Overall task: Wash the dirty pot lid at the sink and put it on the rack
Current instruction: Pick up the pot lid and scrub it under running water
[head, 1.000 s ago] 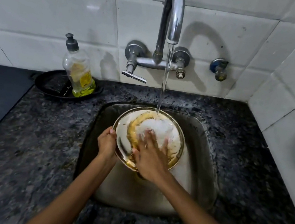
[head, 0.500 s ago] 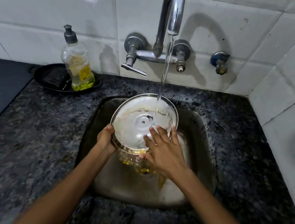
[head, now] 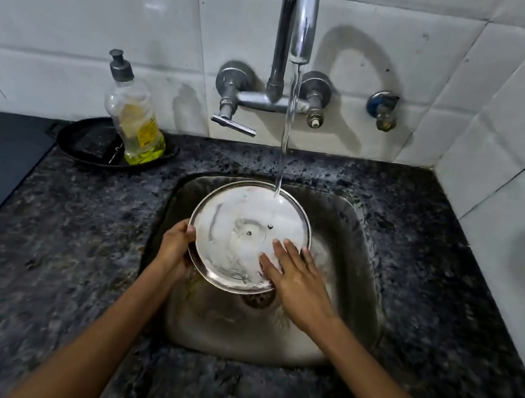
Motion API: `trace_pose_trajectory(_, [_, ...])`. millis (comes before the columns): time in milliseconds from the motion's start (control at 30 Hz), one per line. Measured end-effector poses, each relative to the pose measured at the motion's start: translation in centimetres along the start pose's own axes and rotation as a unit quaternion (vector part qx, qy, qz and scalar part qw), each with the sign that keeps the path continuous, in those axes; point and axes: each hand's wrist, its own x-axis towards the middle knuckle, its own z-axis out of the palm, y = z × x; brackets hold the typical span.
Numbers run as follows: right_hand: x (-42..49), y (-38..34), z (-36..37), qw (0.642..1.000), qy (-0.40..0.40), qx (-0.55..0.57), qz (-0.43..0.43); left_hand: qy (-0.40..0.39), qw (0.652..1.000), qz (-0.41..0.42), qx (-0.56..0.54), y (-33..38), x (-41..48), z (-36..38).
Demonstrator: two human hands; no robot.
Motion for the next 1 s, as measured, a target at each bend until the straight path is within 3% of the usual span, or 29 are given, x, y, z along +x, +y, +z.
trace_pose_trajectory(100, [0.9, 1.4, -2.2, 0.991, 0.121, -0.005, -0.055, -0.002, 0.997, -0.068, -0.043, 0.0, -0.1, -0.1])
trace_pose_trajectory(167, [1.7, 2.5, -4.5, 0.983, 0.156, 0.041, -0.089, -0.008, 0.989, -0.129, -0.066, 0.4, 0.1, 0.0])
trace_pose_trajectory(233, [2.5, 3.3, -6.9, 0.976, 0.144, 0.148, -0.061, -0.05, 0.98, -0.192, -0.023, 1.6, 0.2, 0.1])
trace_pose_trajectory(300, [4.1, 4.5, -9.0, 0.953, 0.094, 0.286, 0.035, -0.117, 0.967, -0.209, 0.086, 3.2, 0.5, 0.1])
trace_pose_trajectory(367, [5.8, 5.9, -10.2, 0.915, 0.053, 0.384, 0.112, -0.156, 0.947, -0.113, 0.256, 4.9, 0.3, 0.2])
trace_pose_trajectory(433, [7.2, 6.5, -11.0, 0.902, 0.047, 0.414, 0.117, -0.168, 0.905, 0.062, 0.385, 6.8, 0.1, 1.2])
trace_pose_trajectory(533, [9.4, 5.6, -12.4, 0.914, 0.002, 0.397, 0.086, -0.253, 0.836, 0.231, 0.429, 9.4, -0.3, 4.2])
trace_pose_trajectory(600, [10.6, 5.3, -13.6, 0.913, -0.004, 0.402, 0.06, -0.239, 0.814, 0.285, 0.447, 10.8, -0.3, 5.9])
trace_pose_trajectory(667, [11.0, 6.6, -13.8, 0.892, -0.002, 0.445, 0.076, -0.205, 0.847, 0.29, 0.395, 11.2, -0.3, 6.1])
trace_pose_trajectory(733, [10.0, 8.8, -12.7, 0.855, -0.012, 0.503, 0.123, -0.172, 0.905, 0.264, 0.285, 10.5, 0.0, 4.1])
trace_pose_trajectory(800, [8.6, 10.5, -10.7, 0.811, -0.035, 0.556, 0.18, -0.19, 0.944, 0.201, 0.181, 9.9, -0.2, 1.7])
trace_pose_trajectory(833, [8.1, 10.6, -10.0, 0.798, -0.042, 0.569, 0.193, -0.225, 0.946, 0.165, 0.168, 9.9, -0.5, 1.0])
trace_pose_trajectory(900, [8.6, 9.8, -9.4, 0.803, -0.022, 0.565, 0.188, -0.278, 0.908, 0.158, 0.272, 10.4, -1.5, 1.9])
trace_pose_trajectory(1000, [10.5, 6.6, -11.2, 0.878, -0.014, 0.471, 0.083, -0.245, 0.78, 0.281, 0.502, 11.0, -1.8, 5.5])
